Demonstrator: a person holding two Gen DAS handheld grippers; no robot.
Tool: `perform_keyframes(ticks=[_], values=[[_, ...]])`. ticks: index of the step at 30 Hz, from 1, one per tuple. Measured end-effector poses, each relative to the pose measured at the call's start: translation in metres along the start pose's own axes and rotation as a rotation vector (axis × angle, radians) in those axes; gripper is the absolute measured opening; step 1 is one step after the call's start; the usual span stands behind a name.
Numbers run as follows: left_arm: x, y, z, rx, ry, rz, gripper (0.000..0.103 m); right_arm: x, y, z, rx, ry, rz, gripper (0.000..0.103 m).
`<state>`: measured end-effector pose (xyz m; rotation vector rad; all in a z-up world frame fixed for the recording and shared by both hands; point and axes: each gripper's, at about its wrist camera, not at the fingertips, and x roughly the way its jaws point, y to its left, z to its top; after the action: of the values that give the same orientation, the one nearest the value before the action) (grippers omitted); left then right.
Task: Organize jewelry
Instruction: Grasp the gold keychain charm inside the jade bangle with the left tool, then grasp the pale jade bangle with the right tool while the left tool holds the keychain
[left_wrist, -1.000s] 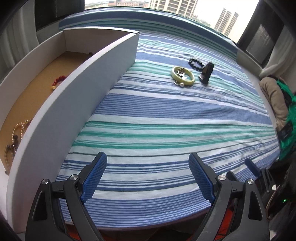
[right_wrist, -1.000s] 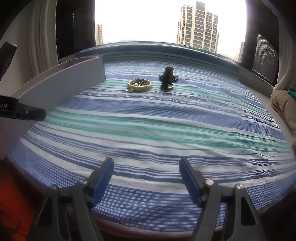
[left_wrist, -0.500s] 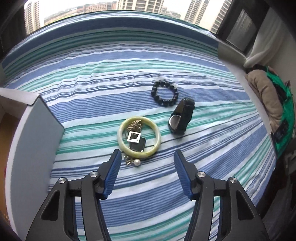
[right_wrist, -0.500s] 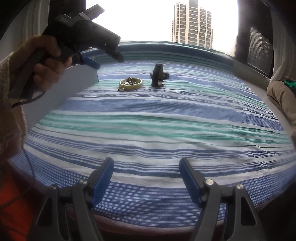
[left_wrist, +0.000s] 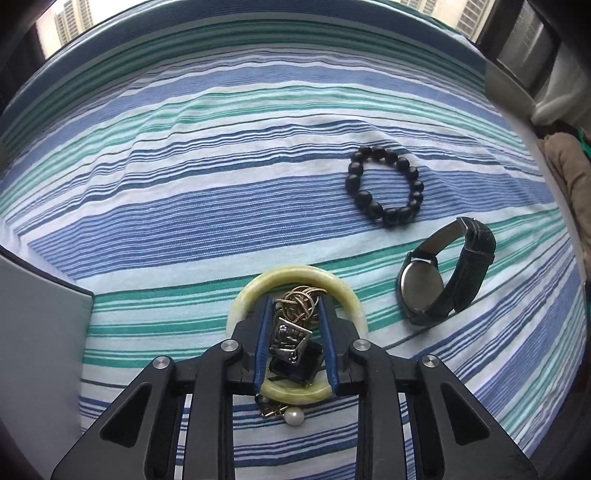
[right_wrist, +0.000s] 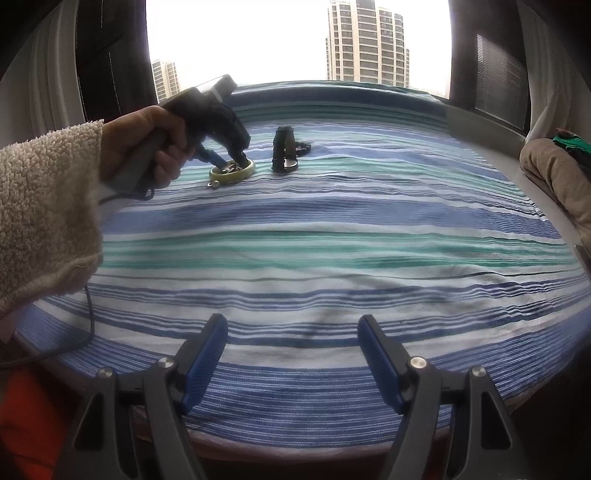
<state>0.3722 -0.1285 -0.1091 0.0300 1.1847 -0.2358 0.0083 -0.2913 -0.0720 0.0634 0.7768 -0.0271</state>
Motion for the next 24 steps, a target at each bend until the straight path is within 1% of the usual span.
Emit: perform_keyframes(ticks=[1,2,4,7,13,18,21,24], values=[[-0.003,0.002,-0.001,-0.012,-0.004,-0.015,0.019,0.001,-0.001,0.001,0.003,0.002,-0.003,0.074],[-0.007,0.005,-0.003,-0.030,-0.012,-0.037,0.018,0.002,-0.001,0.002,0.005,0.004,-0.004,0.074],[-0.023,0.009,-0.009,-0.048,-0.055,-0.075,0.016,0.000,0.000,0.004,0.005,-0.004,-0.011,0.074],[-0.056,0.013,-0.022,-0.059,-0.118,-0.127,0.016,-0.005,-0.005,0.003,0.007,-0.022,-0.028,0.074],[-0.124,0.019,-0.044,-0.062,-0.236,-0.212,0.016,-0.002,-0.006,0.000,0.014,0.002,-0.029,0.074],[-0.174,0.033,-0.059,-0.076,-0.308,-0.263,0.016,-0.011,0.004,0.001,-0.012,-0.021,-0.022,0.074],[-0.198,0.044,-0.080,-0.077,-0.334,-0.266,0.016,-0.011,0.011,0.001,-0.024,-0.013,-0.008,0.074],[-0.208,0.057,-0.101,-0.087,-0.343,-0.262,0.016,-0.008,0.016,0.002,-0.033,0.004,0.021,0.074]])
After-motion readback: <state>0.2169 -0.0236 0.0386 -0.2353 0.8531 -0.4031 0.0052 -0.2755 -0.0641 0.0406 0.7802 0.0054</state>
